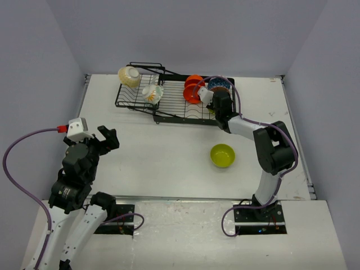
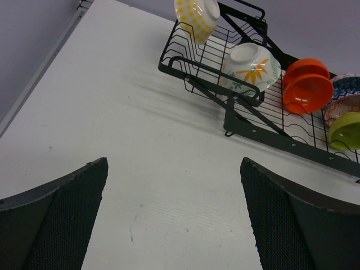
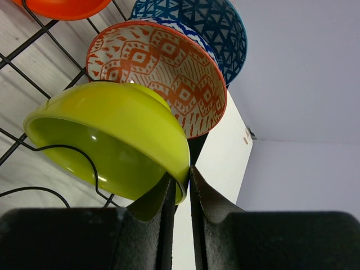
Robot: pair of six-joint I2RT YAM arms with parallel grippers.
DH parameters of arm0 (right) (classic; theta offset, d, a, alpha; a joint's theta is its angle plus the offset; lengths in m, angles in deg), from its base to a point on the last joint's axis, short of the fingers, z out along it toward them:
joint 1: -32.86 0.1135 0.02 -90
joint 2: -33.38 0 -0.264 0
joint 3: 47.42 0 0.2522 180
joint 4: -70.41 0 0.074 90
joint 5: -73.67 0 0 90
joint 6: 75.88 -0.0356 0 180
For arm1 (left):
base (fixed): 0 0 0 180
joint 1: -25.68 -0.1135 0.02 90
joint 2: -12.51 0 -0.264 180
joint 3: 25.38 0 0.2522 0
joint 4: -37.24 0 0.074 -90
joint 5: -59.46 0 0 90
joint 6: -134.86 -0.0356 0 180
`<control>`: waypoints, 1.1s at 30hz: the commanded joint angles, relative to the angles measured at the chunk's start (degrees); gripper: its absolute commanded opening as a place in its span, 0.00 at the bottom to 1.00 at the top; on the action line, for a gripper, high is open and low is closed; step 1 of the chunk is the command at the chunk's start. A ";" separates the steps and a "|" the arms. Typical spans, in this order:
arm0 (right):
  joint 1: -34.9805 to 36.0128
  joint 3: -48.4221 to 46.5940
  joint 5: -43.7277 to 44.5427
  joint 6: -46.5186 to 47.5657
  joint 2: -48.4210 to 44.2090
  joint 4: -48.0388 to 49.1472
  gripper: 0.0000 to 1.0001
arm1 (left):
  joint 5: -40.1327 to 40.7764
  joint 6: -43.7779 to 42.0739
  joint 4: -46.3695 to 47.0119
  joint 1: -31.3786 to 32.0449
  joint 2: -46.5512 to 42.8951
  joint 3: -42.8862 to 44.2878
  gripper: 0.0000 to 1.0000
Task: Unload the bowls from the dish rack
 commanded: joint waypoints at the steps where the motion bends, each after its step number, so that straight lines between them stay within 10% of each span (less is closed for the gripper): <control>1: 0.18 -0.55 -3.01 -2.40 1.10 -0.37 0.15 | 0.07 -0.39 1.95 0.55 -0.43 -0.37 1.00; 9: -0.09 -1.60 -4.15 -3.90 3.03 -0.82 0.27 | 0.33 -0.39 1.94 0.72 -0.43 -0.37 1.00; 17: -0.17 -1.52 -4.15 -4.07 2.77 -0.64 0.00 | 0.51 -0.39 1.86 0.81 -0.35 -0.37 1.00; 33: 0.00 2.79 -0.20 -6.88 -3.98 6.20 0.00 | 0.60 -0.30 1.86 0.81 -0.79 -0.37 1.00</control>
